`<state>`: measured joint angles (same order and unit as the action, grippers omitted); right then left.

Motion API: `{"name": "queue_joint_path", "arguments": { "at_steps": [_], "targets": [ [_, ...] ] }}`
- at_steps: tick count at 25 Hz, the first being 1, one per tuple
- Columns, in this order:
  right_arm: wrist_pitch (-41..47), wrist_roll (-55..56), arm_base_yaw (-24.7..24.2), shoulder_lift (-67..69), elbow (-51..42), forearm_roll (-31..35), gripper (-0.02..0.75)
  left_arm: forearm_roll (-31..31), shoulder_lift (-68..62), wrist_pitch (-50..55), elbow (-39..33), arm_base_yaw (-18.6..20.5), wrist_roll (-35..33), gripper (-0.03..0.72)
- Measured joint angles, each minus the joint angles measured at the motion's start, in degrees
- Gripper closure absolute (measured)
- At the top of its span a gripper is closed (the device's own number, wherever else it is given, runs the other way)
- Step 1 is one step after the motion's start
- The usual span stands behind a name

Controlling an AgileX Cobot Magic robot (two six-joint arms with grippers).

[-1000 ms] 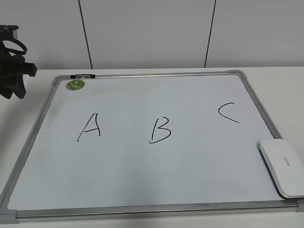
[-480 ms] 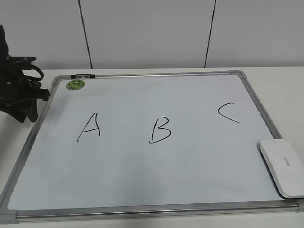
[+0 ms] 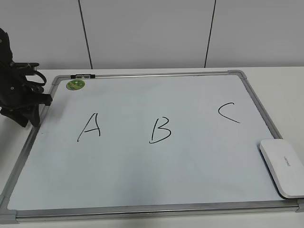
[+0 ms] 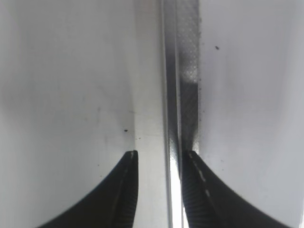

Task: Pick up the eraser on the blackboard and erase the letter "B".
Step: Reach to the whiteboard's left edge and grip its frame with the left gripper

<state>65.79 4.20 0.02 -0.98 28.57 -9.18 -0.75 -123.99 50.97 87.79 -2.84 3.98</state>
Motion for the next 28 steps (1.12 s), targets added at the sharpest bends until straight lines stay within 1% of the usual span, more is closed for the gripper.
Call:
{"name": "queue_joint_path", "arguments": {
  "at_steps": [21,23,28],
  "targets": [
    [0.0,0.0,0.0,0.0,0.0,0.0,0.164,-1.1,-0.8,-0.7,0.2,0.0,0.0,0.451],
    [0.0,0.0,0.0,0.0,0.0,0.0,0.164,-1.2,-0.8,-0.7,0.2,0.0,0.0,0.484],
    [0.0,0.0,0.0,0.0,0.0,0.0,0.164,-1.5,-0.8,-0.6,0.2,0.0,0.0,0.637]
  ]
}}
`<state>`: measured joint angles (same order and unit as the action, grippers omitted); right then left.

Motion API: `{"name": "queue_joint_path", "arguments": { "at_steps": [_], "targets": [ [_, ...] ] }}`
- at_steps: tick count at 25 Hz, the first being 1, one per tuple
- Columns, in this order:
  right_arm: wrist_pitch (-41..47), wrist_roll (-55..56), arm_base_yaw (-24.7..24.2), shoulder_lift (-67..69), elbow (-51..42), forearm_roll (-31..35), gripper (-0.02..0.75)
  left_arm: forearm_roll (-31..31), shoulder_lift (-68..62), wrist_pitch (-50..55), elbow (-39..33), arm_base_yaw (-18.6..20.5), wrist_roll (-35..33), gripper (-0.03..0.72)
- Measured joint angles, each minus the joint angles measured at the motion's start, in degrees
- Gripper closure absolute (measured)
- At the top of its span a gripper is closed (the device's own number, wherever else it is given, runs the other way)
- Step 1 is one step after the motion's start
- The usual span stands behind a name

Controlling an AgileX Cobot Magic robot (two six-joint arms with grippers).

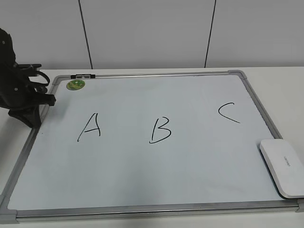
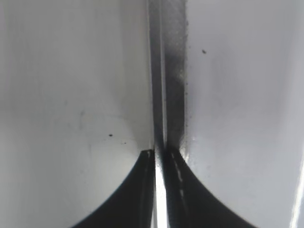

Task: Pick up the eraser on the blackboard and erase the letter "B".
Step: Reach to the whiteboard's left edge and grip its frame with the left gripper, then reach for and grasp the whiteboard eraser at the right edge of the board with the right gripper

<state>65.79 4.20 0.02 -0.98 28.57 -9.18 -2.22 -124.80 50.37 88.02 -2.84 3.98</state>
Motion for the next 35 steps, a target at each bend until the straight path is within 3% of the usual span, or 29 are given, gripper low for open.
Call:
{"name": "queue_joint_path", "arguments": {
  "at_steps": [7,13,30,35],
  "targets": [
    [-0.7,0.1,0.0,6.5,2.7,0.2,0.164,-0.2,0.0,0.0,0.0,0.0,0.0,0.654],
    [-1.4,0.1,0.0,20.2,7.3,0.5,0.164,-0.2,0.0,0.0,0.0,0.0,0.1,0.653],
    [-6.9,-9.4,0.0,53.7,16.6,15.8,0.164,0.1,0.0,0.0,0.0,0.0,0.1,0.652],
    [-7.5,-10.8,0.0,64.4,19.9,17.0,0.164,0.1,0.0,0.0,0.0,0.0,0.1,0.652]
  ]
}}
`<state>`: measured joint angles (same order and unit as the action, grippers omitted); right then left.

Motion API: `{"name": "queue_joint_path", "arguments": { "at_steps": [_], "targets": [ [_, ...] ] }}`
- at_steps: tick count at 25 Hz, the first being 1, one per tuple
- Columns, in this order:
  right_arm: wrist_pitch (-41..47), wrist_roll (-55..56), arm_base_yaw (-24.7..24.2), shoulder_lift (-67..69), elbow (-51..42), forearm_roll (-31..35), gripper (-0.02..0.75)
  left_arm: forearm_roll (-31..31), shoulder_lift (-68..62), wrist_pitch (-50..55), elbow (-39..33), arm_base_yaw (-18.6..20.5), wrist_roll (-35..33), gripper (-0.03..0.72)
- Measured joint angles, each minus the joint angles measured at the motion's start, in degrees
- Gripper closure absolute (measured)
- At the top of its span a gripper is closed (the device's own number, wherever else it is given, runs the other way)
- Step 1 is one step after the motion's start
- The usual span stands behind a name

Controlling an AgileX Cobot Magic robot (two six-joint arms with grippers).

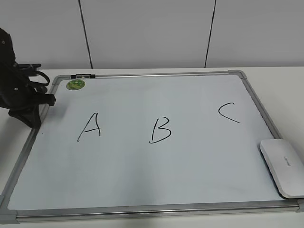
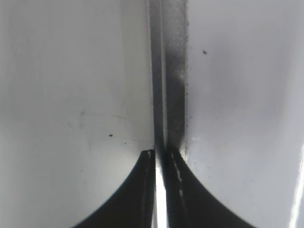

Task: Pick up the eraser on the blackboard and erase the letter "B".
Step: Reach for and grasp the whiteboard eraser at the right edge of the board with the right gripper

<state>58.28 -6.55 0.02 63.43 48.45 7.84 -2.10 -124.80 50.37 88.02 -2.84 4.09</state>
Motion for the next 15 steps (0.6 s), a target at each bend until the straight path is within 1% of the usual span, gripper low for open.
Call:
{"name": "queue_joint_path", "arguments": {
  "at_steps": [5,7,11,15],
  "targets": [
    [0.8,-0.4,0.0,12.1,2.7,1.3,0.163,0.0,0.0,0.0,0.0,0.0,0.0,0.652],
    [1.0,-0.8,0.0,16.6,3.2,1.6,0.149,0.0,0.0,0.0,0.0,0.0,0.0,0.652],
    [-0.2,-0.9,0.0,21.8,3.5,1.6,0.098,0.0,0.0,0.0,0.0,0.0,0.0,0.652],
    [-3.6,-0.9,0.0,24.3,3.6,1.7,0.078,0.0,0.0,0.0,0.0,0.0,0.0,0.652]
  ]
}}
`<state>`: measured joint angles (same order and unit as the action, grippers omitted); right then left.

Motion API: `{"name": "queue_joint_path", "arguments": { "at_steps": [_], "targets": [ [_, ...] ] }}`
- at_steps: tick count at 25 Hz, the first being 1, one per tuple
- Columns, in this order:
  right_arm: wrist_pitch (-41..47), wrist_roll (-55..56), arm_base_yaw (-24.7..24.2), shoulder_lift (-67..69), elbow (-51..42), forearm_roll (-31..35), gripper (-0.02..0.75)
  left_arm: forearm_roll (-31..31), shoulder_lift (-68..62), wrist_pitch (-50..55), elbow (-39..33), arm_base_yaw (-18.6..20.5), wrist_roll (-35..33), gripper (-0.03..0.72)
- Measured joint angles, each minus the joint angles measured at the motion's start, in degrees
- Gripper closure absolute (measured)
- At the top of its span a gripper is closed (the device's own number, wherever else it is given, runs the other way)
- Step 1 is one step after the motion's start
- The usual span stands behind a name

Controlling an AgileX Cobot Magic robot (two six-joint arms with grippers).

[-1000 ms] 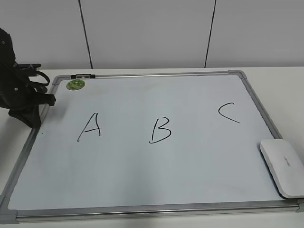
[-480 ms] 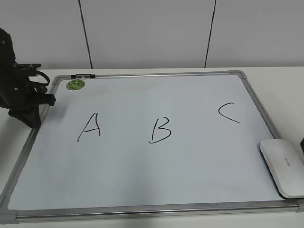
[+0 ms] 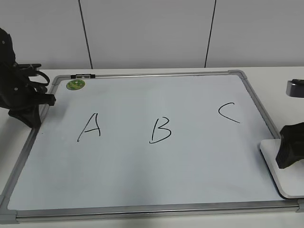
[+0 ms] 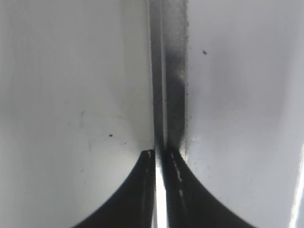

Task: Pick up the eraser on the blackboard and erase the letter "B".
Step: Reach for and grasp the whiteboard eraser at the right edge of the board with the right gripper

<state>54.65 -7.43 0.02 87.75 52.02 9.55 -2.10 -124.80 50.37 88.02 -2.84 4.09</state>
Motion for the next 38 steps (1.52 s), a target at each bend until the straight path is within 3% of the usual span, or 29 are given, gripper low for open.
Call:
{"name": "queue_joint_path", "arguments": {
  "at_steps": [14,24,38],
  "targets": [
    [-4.0,3.1,0.1,8.8,4.3,-2.2,0.077,0.0,0.0,0.0,0.0,0.0,0.0,0.652],
    [-4.3,11.9,3.8,12.9,6.1,-10.5,0.077,0.0,0.0,0.0,0.0,0.0,0.0,0.652],
    [-7.3,12.5,3.8,17.0,6.5,-9.5,0.093,0.0,0.0,0.0,0.0,0.0,0.0,0.652]
  ]
}}
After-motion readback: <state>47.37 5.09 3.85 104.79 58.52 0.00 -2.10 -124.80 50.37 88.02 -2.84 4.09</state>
